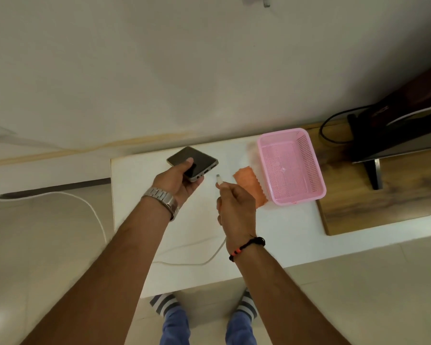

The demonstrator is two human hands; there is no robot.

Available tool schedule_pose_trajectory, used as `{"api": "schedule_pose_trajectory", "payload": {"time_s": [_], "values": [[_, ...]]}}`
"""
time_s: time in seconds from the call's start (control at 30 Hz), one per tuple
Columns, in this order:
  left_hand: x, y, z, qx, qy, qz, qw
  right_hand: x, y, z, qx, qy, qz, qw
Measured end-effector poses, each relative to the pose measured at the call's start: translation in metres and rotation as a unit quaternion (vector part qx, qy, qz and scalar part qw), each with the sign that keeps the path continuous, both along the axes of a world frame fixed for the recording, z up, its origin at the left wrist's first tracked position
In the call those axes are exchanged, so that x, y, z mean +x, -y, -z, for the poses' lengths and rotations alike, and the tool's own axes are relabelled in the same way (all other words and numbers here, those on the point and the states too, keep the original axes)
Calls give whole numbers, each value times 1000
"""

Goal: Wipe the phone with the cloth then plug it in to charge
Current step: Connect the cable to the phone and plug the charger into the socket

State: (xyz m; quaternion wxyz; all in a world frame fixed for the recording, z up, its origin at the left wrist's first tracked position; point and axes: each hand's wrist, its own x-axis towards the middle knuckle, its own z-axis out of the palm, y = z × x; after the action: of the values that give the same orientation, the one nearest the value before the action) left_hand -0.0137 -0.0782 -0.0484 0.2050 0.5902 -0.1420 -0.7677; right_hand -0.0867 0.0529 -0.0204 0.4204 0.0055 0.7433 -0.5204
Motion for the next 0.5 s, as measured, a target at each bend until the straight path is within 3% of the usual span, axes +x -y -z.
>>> {"api": "schedule_pose_trajectory", "payload": {"time_s": [0.5], "values": [[2, 11, -25, -7, -31, -22, 999, 3, 26, -40, -46, -9, -57, 997]]}}
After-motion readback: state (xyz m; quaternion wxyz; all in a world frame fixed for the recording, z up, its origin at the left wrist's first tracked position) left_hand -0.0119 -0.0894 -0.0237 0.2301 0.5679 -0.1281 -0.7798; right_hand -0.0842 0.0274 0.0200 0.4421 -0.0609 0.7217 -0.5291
